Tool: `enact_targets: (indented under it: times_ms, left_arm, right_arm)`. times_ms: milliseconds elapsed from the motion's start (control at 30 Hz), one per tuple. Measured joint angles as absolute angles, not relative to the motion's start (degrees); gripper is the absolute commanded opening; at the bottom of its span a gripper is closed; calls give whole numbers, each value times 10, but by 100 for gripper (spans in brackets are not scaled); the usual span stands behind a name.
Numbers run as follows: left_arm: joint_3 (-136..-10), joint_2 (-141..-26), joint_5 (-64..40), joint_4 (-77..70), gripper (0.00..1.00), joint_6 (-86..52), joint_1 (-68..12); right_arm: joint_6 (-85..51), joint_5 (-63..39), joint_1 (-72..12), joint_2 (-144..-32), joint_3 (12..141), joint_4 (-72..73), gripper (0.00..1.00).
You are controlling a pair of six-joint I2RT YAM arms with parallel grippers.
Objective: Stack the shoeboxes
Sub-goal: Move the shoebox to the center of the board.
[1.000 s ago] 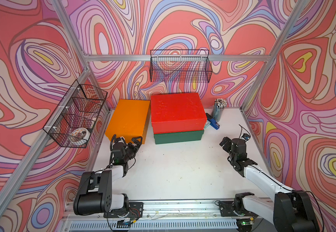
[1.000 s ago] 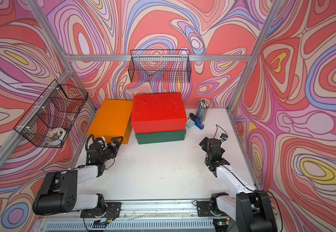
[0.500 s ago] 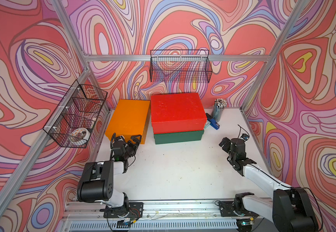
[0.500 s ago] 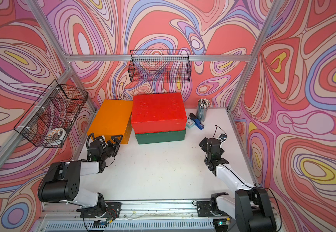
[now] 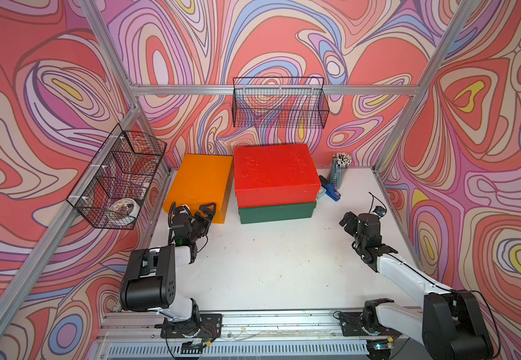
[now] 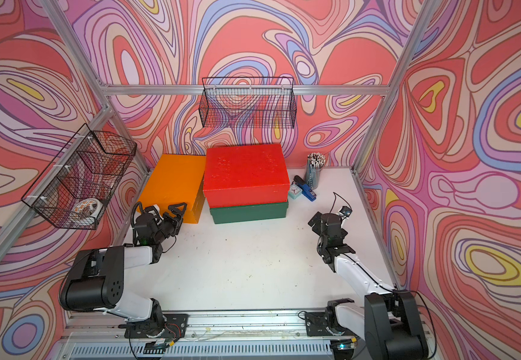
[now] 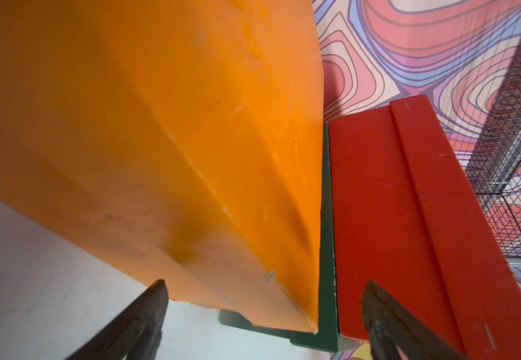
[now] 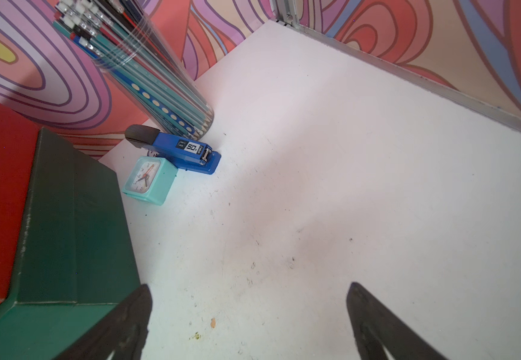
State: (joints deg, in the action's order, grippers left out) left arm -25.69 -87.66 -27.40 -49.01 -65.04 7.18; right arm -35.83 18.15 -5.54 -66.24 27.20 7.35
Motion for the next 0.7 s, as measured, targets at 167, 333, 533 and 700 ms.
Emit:
enact_targets:
  times_ms: [167, 333, 533, 700]
  left_arm:
    - [-268, -878, -271, -490, 89, -650, 72]
    - [-270, -879, -267, -482, 85, -650, 76]
    - [-270, -879, -259, -479, 76, -649, 76]
    - [-270, -891, -256, -481, 64, -652, 76]
  right_arm:
    - [-358, 181, -55, -663, 272, 74, 98]
    - [-358, 180, -55, -663, 272, 74, 98]
    - [-357, 179, -55, -663, 272, 74, 98]
    - [-357, 177, -55, -663, 272, 74, 98]
